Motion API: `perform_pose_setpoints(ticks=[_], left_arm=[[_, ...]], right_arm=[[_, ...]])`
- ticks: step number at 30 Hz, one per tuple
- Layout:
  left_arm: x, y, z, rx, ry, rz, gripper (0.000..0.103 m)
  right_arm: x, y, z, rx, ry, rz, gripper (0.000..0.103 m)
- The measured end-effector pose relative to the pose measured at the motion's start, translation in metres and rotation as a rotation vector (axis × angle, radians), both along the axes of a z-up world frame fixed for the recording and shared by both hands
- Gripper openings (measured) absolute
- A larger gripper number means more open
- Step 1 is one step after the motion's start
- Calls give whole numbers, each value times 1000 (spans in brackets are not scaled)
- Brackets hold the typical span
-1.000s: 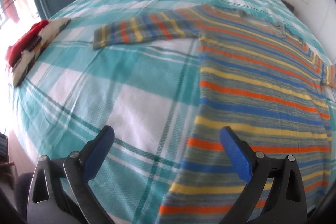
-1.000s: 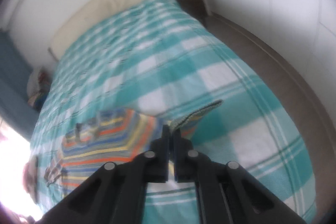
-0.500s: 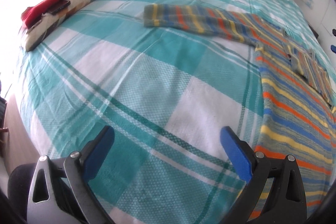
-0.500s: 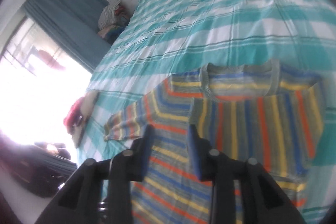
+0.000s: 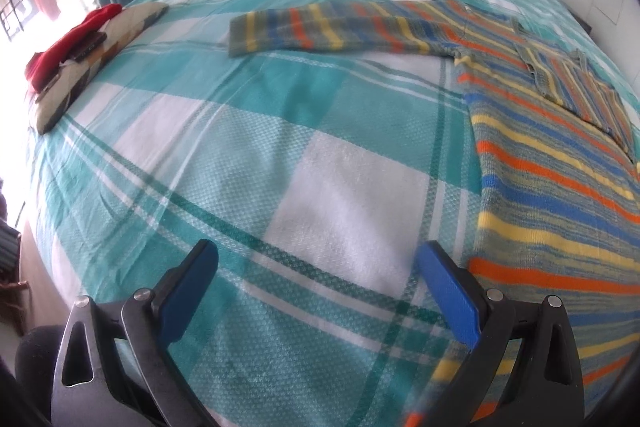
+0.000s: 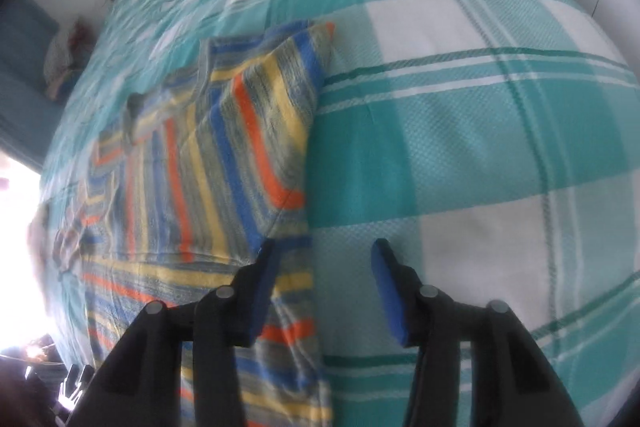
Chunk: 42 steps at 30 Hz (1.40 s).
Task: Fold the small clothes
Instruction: 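Fold the sleeve and side over the body with the right tool, then open, then grasp the other sleeve edge of the sweater with the left tool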
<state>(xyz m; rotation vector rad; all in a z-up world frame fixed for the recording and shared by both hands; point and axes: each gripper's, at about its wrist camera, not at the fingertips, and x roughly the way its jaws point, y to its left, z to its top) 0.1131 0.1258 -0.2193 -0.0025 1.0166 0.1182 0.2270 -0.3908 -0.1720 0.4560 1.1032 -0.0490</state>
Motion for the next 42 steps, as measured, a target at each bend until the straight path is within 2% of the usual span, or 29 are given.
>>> perform_pose_setpoints(ticks=[3,5,6,8,10,11,13,15,18,20,22,23,24,25,26,28,30,34,38,42], left_arm=[[3,-5,-4,-10,6,-12,101],[4,-10,-9,-3,25,-25,101],[4,-11,-12,9,39,-33,101],[1,-10,-8,15,64,-43,101],[2,1,4,-25,68,-51,101],[8,11,14,-61,46,-47,101],[33,40,36,-135,2,-18,101],[69,77,54,-215,-35,59,101],[131,127,54,-332,-31,157,102],[167,147,38,-336,8,220,100],[194,151,22,-302,38,234,99],[204,148,14,-283,54,222,97],[214,144,7,-267,67,215,88],[222,142,1,-267,79,206,72],[227,139,-4,-272,85,196,63],[233,133,-5,-283,81,185,3],[234,125,9,-300,69,178,2],[228,74,77,-290,-38,1,1],[219,-14,137,-313,-103,-233,1],[213,-106,156,-375,-95,-409,1]], right_arm=[[-18,31,14,82,-73,165,48],[-28,56,5,88,-58,249,51],[-34,64,-7,66,-29,265,52],[-49,69,-30,-55,46,244,52],[-68,72,-28,-127,-9,218,49],[-79,74,-22,-140,-35,205,51],[-103,80,-8,-119,-98,204,58],[-124,89,2,-124,-144,215,62],[-150,100,6,-133,-168,219,62],[-163,106,2,-120,-167,211,62],[-173,112,-5,-106,-150,203,62],[-181,114,-8,-102,-140,198,62],[-186,117,-12,-101,-133,195,62],[-191,122,-15,-101,-128,192,62],[-194,124,-18,-104,-122,190,62],[-201,128,-20,-122,-122,182,62],[-203,128,-18,-134,-127,180,62],[-208,123,-8,-176,-173,180,62],[-210,116,-3,-173,-208,171,62],[-214,113,-4,-166,-222,156,62]])
